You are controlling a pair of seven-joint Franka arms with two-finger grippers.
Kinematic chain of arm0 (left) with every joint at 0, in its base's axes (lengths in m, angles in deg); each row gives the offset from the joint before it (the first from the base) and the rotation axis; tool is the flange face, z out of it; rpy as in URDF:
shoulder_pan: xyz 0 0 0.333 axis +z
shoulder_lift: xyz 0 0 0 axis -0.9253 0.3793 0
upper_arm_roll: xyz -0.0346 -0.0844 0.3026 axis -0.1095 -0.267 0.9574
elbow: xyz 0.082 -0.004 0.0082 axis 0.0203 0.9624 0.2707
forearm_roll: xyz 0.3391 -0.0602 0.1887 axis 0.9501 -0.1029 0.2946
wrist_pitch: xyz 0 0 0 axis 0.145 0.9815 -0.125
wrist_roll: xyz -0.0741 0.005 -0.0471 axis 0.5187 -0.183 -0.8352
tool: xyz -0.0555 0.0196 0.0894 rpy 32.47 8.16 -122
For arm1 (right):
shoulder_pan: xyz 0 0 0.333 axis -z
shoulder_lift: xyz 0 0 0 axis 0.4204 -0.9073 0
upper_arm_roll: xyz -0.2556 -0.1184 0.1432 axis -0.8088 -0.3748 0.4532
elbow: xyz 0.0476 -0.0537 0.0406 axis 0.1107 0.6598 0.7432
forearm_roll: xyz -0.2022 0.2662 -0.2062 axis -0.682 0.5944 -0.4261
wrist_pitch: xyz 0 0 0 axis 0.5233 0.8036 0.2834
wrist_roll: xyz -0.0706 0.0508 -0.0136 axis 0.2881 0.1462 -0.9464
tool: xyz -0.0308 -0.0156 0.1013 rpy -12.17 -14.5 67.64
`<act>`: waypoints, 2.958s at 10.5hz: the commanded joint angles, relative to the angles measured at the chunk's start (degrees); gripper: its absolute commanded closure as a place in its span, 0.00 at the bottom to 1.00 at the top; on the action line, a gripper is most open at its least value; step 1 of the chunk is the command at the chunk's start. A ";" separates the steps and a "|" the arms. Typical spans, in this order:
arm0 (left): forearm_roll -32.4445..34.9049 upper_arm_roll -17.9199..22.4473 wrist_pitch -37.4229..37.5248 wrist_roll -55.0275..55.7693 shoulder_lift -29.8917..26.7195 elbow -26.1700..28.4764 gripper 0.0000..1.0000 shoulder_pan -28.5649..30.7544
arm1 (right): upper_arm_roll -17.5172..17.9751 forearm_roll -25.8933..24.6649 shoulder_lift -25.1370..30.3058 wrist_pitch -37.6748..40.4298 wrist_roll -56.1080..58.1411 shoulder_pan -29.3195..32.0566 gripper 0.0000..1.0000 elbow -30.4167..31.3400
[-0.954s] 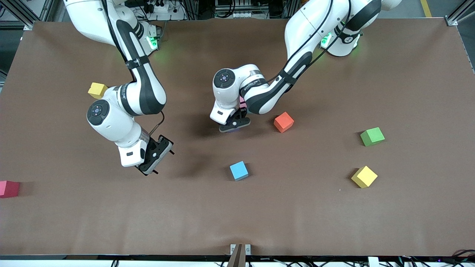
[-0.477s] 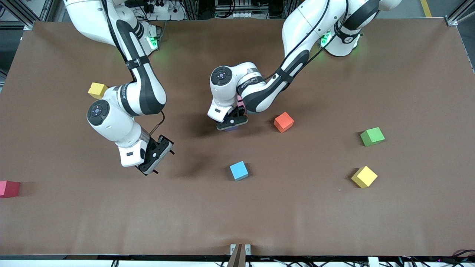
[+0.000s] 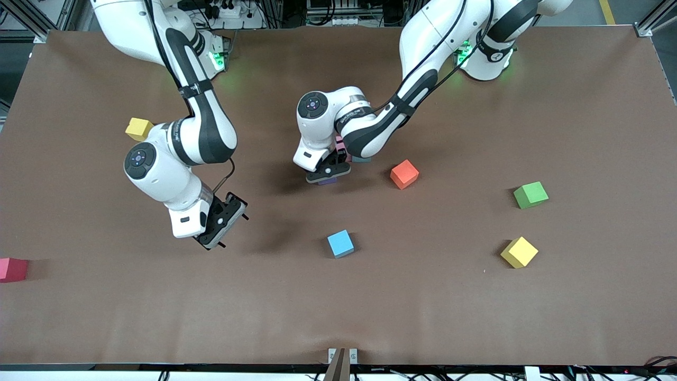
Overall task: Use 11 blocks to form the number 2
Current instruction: 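Lower the blue-violet cube below the pink cube with the left gripper, then release the blue-violet cube with the left gripper while the right gripper reaches cyan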
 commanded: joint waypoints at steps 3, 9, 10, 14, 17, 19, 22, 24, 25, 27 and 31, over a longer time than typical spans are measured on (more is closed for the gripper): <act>-0.29 0.65 -0.23 1.32 2.31 -1.03 1.00 -1.96 | 0.26 0.80 1.03 1.29 -0.09 0.27 0.00 0.48; 0.15 0.74 -0.23 0.45 2.31 -0.50 0.00 -2.23 | 0.26 0.36 1.91 2.34 -0.27 0.17 0.00 -0.05; 0.15 0.83 -0.23 0.71 2.31 -0.41 0.00 -2.14 | 0.17 0.36 2.00 3.21 -0.27 0.18 0.00 -0.05; 0.07 0.83 0.21 1.24 1.43 -0.59 0.00 -2.14 | 0.26 0.36 1.91 5.23 -2.20 0.53 0.00 -1.01; -0.02 0.83 0.91 1.67 0.11 -0.67 0.00 -2.05 | -0.09 0.27 2.35 7.62 -3.35 0.26 0.00 -1.28; -0.28 0.83 2.66 1.85 -0.68 -0.76 0.00 -2.05 | -0.09 0.27 2.35 7.88 -3.70 0.79 0.00 -2.15; -0.72 0.74 5.56 2.72 -3.48 -0.76 0.00 -1.44 | -0.44 0.10 2.26 14.20 -5.54 0.97 0.00 -4.88; -0.81 0.74 7.50 3.35 -5.77 -0.76 0.00 -0.30 | -0.53 0.18 2.61 14.90 -6.24 0.71 0.00 -4.97; -0.81 0.74 8.11 3.43 -6.56 -0.68 0.00 1.01 | -0.53 0.18 3.05 16.56 -7.90 0.70 0.00 -5.06; -0.81 0.74 9.43 3.96 -8.32 -0.41 0.00 6.44 | -0.53 0.10 3.41 16.76 -8.18 0.35 0.00 -5.32; -0.81 0.66 11.11 3.61 -9.73 0.12 0.00 18.66 | -0.53 -3.75 2.88 16.58 -15.07 -2.70 0.00 -7.96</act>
